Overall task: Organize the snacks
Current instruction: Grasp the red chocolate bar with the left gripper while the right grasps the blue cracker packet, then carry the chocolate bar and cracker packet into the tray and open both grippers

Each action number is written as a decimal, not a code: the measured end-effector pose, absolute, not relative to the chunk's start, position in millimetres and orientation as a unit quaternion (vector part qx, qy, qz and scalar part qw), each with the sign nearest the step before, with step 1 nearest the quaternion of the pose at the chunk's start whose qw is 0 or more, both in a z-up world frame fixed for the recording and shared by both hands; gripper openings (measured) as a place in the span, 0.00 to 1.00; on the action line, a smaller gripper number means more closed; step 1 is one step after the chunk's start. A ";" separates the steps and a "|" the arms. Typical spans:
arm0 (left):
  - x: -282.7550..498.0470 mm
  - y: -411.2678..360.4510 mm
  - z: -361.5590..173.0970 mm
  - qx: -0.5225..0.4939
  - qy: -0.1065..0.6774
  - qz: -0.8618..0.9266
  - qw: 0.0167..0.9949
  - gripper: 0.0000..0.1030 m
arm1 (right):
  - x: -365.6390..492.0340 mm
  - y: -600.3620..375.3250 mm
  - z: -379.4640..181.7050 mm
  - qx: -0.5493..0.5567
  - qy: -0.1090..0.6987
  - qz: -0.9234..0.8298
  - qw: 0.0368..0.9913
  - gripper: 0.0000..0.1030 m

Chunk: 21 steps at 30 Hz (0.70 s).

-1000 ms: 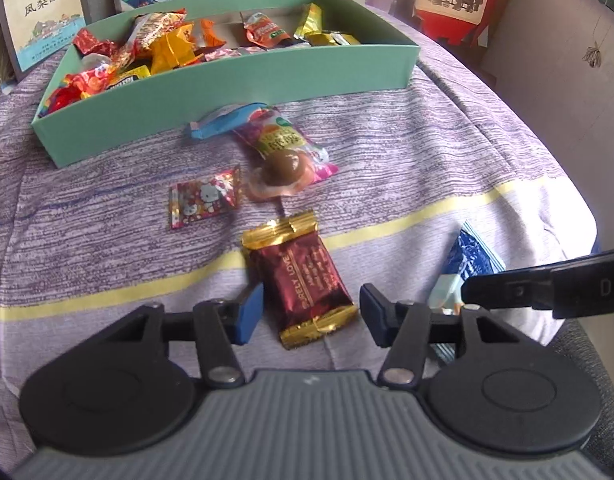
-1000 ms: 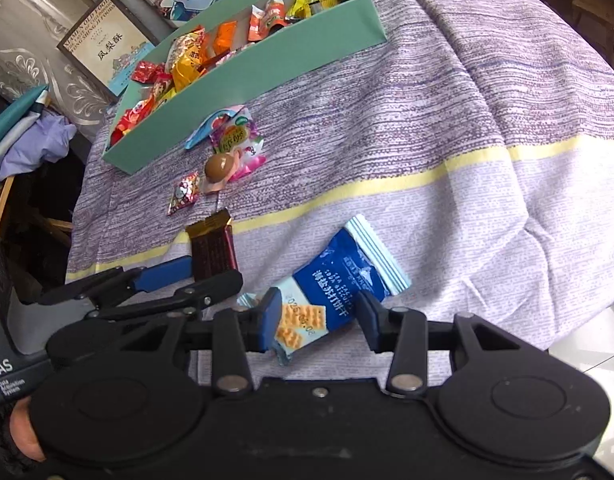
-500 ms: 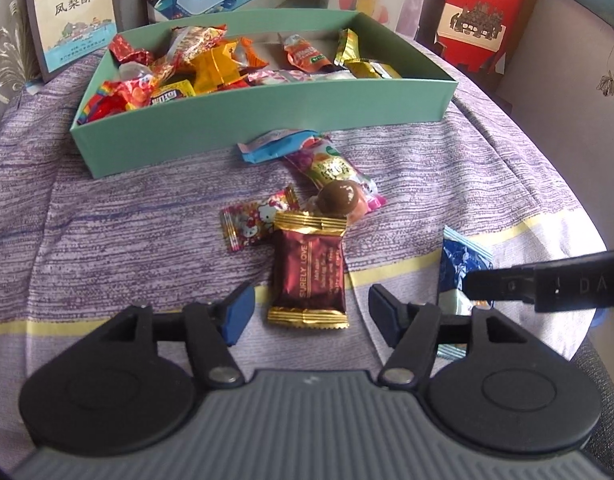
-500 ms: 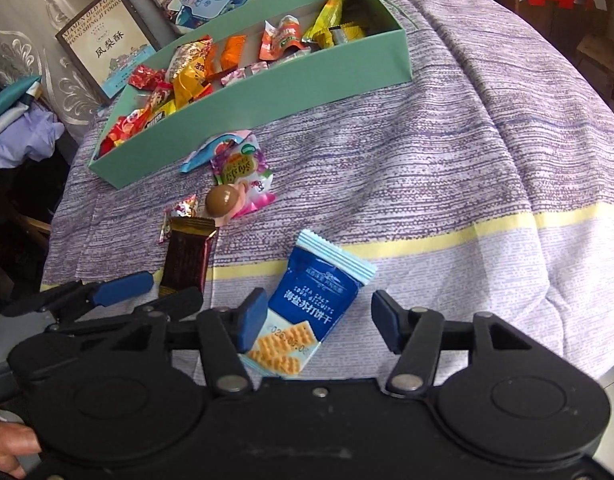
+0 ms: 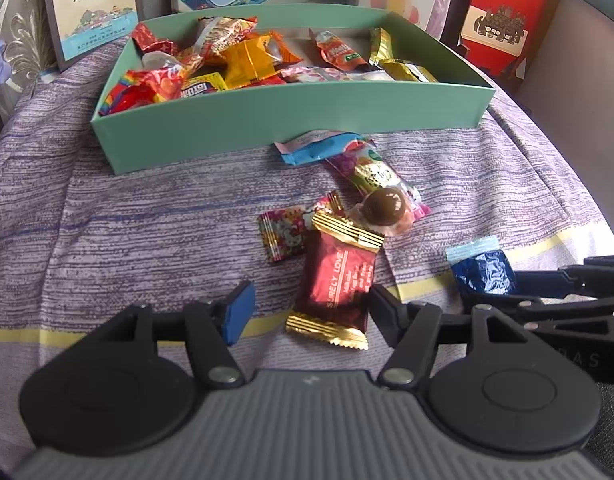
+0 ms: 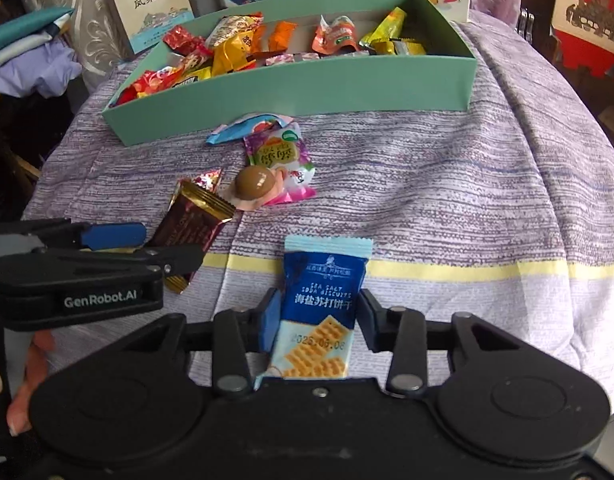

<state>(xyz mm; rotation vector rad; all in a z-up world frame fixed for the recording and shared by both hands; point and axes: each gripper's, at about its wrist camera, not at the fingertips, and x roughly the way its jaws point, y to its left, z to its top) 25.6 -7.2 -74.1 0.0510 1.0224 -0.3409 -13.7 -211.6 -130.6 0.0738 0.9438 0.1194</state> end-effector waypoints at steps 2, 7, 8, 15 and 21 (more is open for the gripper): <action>25.6 -11.1 -73.0 0.027 0.486 -0.168 0.857 0.63 | -9.6 -223.8 -132.7 0.034 0.448 0.039 0.893 0.38; 27.1 -27.8 -71.0 0.044 0.483 -0.189 0.854 0.61 | -5.9 -251.5 -137.4 0.072 0.442 0.028 0.894 0.38; 27.9 -31.9 -71.5 0.050 0.483 -0.191 0.853 0.60 | -7.4 -252.4 -138.0 0.073 0.441 0.030 0.894 0.38; 25.7 -49.9 -71.8 0.087 0.476 -0.186 0.855 0.37 | -17.7 -256.3 -136.5 0.059 0.446 0.042 0.892 0.43; 24.5 -43.4 -71.3 0.079 0.476 -0.187 0.855 0.38 | -27.6 -247.2 -136.7 0.035 0.451 0.046 0.891 0.46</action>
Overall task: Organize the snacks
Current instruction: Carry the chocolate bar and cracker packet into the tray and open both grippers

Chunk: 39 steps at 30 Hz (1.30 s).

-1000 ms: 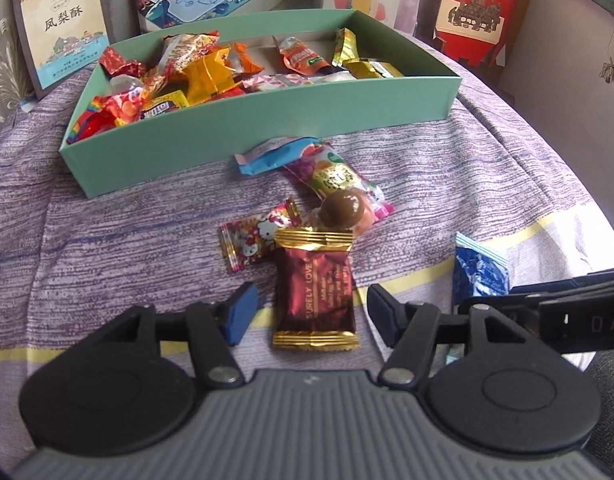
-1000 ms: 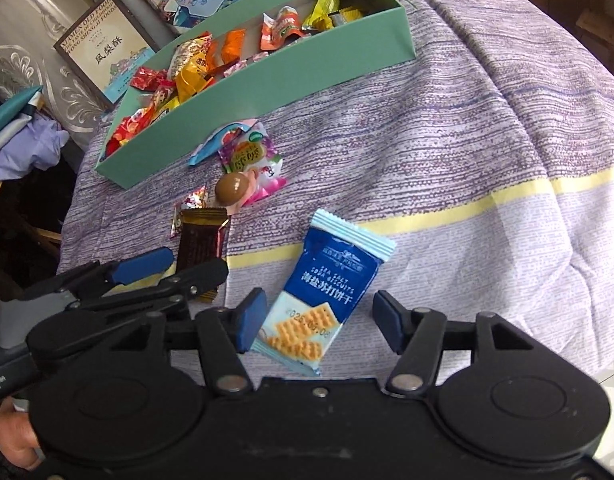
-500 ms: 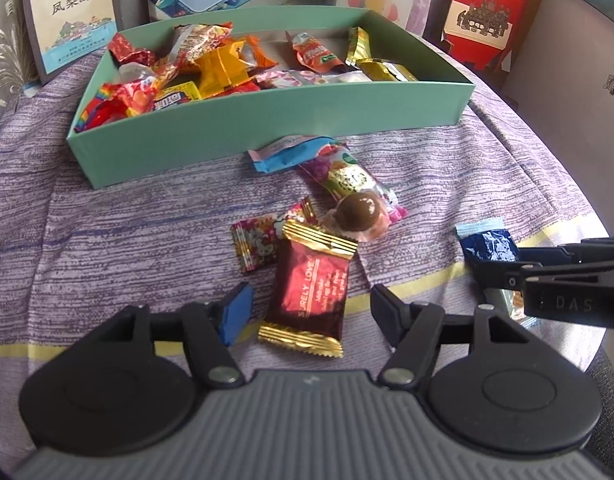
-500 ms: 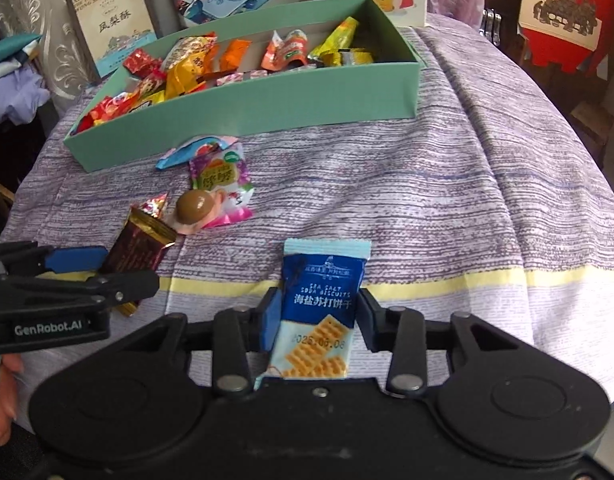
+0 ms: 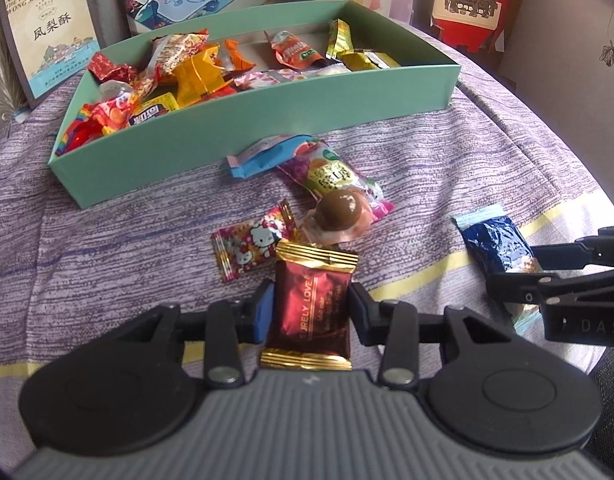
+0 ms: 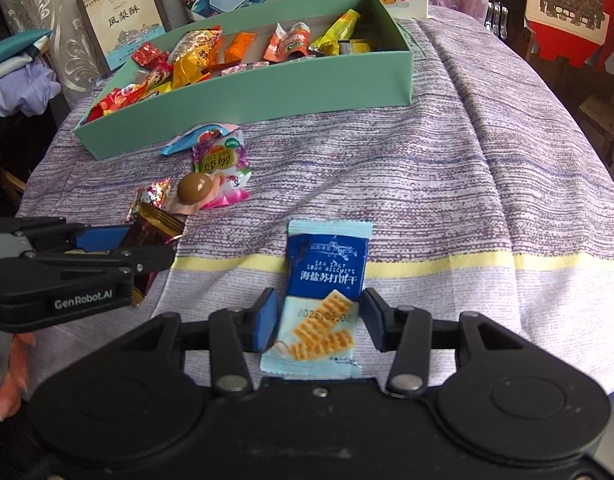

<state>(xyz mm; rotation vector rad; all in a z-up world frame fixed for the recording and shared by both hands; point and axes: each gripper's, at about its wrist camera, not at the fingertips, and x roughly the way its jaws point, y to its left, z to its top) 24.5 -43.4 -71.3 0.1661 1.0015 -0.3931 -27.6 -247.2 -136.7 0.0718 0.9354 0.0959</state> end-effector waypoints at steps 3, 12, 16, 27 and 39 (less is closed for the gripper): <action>24.1 -42.1 -67.5 0.073 0.473 -0.185 0.858 0.35 | -26.7 -244.3 -134.2 0.030 0.446 0.051 0.893 0.37; 21.1 -31.5 -44.3 0.044 0.460 -0.212 0.861 0.35 | -19.1 -255.7 -111.0 0.076 0.432 0.059 0.897 0.35; 22.4 -29.1 -33.0 0.031 0.454 -0.219 0.863 0.35 | -11.4 -258.8 -94.3 0.077 0.416 0.067 0.904 0.35; 61.6 -22.5 7.7 0.008 0.419 -0.220 0.881 0.35 | 38.1 -274.6 -44.4 0.110 0.375 0.086 0.917 0.35; 174.3 -24.2 11.5 -0.007 0.418 -0.194 0.888 0.35 | 154.2 -268.8 -24.3 0.139 0.365 0.097 0.916 0.35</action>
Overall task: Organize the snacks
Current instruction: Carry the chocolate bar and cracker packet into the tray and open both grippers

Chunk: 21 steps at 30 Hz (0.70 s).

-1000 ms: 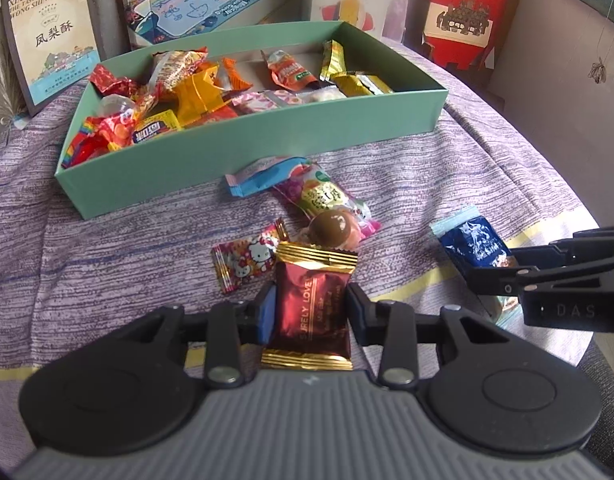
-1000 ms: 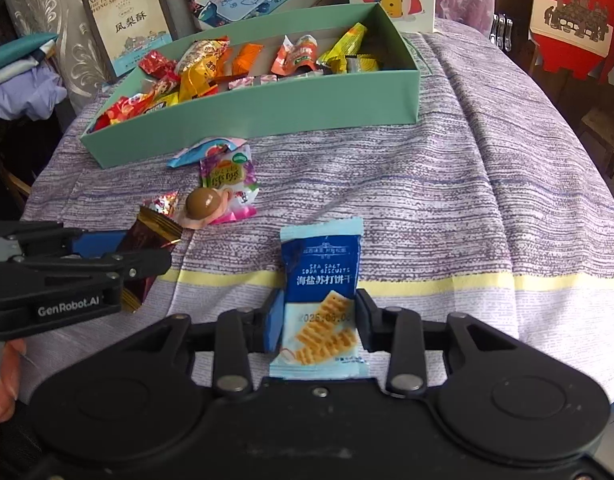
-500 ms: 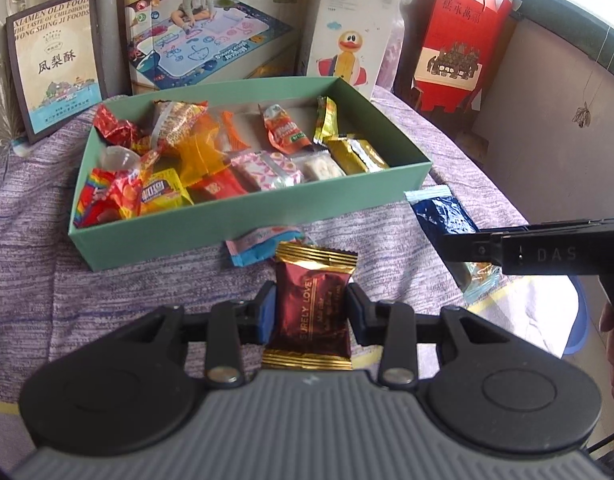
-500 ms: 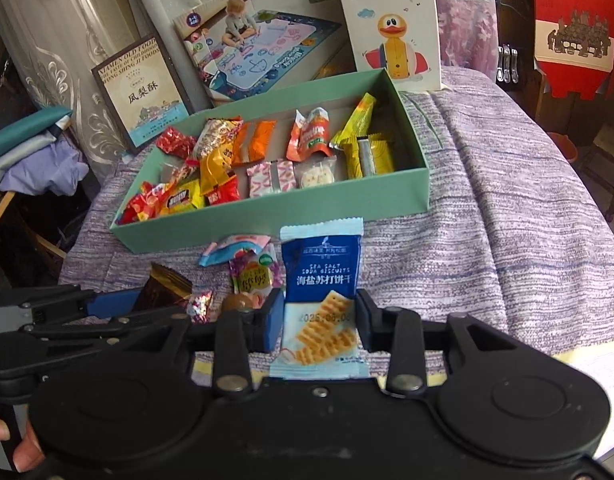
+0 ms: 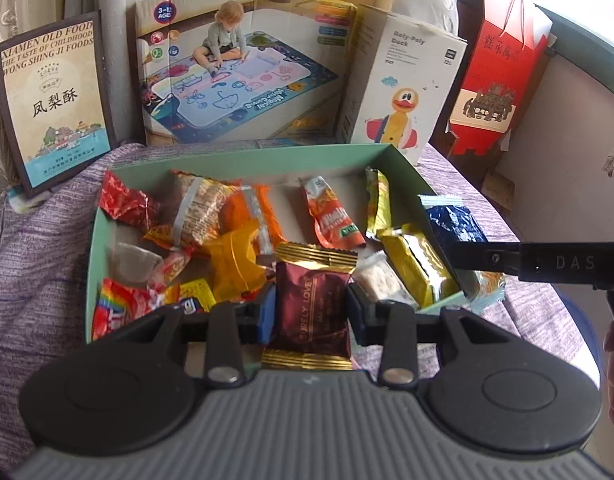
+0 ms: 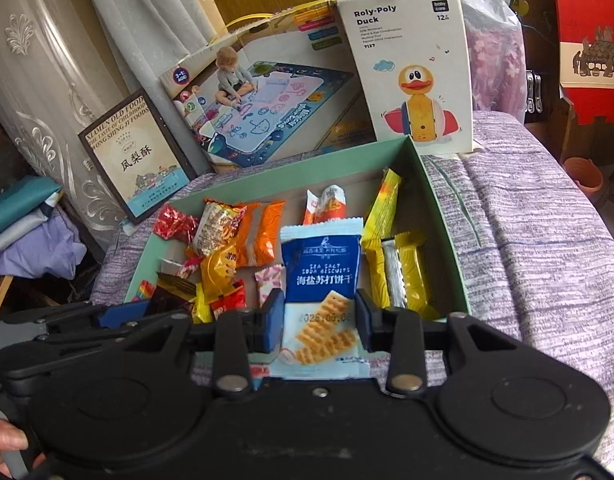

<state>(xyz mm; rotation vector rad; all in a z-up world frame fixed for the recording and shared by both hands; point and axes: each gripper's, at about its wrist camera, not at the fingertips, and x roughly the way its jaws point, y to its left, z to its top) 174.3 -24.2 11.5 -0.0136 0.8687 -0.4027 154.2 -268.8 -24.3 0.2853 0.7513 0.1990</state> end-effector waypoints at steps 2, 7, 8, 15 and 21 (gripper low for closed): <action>196.1 -28.3 9.5 -0.004 0.421 -0.188 0.887 0.35 | 177.9 -266.0 -23.8 0.139 0.364 0.098 0.915 0.35; 244.9 -45.2 3.9 -0.004 0.421 -0.191 0.887 0.35 | 244.1 -263.3 -29.2 0.146 0.373 0.091 0.912 0.35; 254.8 -49.9 0.9 -0.003 0.421 -0.191 0.887 0.35 | 254.9 -264.0 -31.8 0.149 0.375 0.089 0.910 0.35; 300.0 -72.7 -25.8 0.008 0.436 -0.182 0.882 0.36 | 315.6 -272.4 -57.2 0.162 0.389 0.069 0.904 0.36; 305.9 -79.9 -31.1 0.021 0.420 -0.165 0.892 0.89 | 314.0 -273.0 -62.9 0.168 0.373 0.068 0.910 0.91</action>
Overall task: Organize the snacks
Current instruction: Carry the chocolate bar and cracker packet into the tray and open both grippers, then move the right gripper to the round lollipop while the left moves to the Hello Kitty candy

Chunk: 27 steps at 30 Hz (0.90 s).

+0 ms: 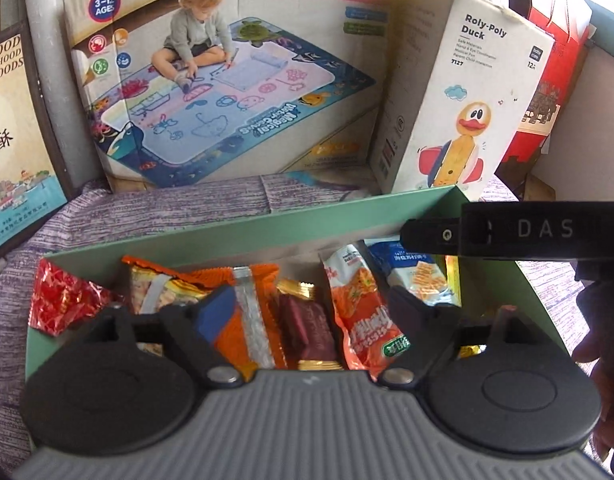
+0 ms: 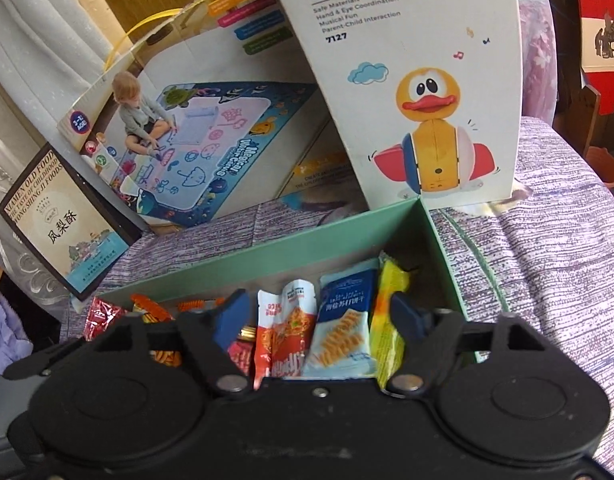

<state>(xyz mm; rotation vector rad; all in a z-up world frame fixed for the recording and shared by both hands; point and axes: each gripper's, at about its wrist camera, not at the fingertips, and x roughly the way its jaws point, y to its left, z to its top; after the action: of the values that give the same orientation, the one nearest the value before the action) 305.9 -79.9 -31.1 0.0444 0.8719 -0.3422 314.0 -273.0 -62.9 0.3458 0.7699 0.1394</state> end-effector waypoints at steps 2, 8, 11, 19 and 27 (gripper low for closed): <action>303.0 -81.4 -31.1 0.030 0.418 -0.164 0.893 0.93 | 307.7 -268.7 -59.5 0.153 0.368 0.068 0.914 0.94; 286.7 -77.2 -19.4 0.030 0.418 -0.162 0.893 0.98 | 285.9 -260.7 -45.8 0.135 0.365 0.062 0.919 1.00; 273.1 -71.9 -8.4 0.028 0.413 -0.158 0.897 0.99 | 272.6 -258.0 -37.7 0.128 0.364 0.062 0.920 1.00; 224.6 -52.6 19.1 0.023 0.401 -0.152 0.903 1.00 | 221.5 -246.3 -13.8 0.120 0.357 0.071 0.924 1.00; 164.3 -36.1 27.4 0.020 0.401 -0.156 0.903 1.00 | 162.5 -241.7 -0.9 0.120 0.347 0.084 0.926 1.00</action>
<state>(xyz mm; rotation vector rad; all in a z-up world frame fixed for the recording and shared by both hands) 164.3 -36.1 27.4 0.0411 0.8287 -0.3220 162.5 -241.7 -0.9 0.2451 0.7119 0.1721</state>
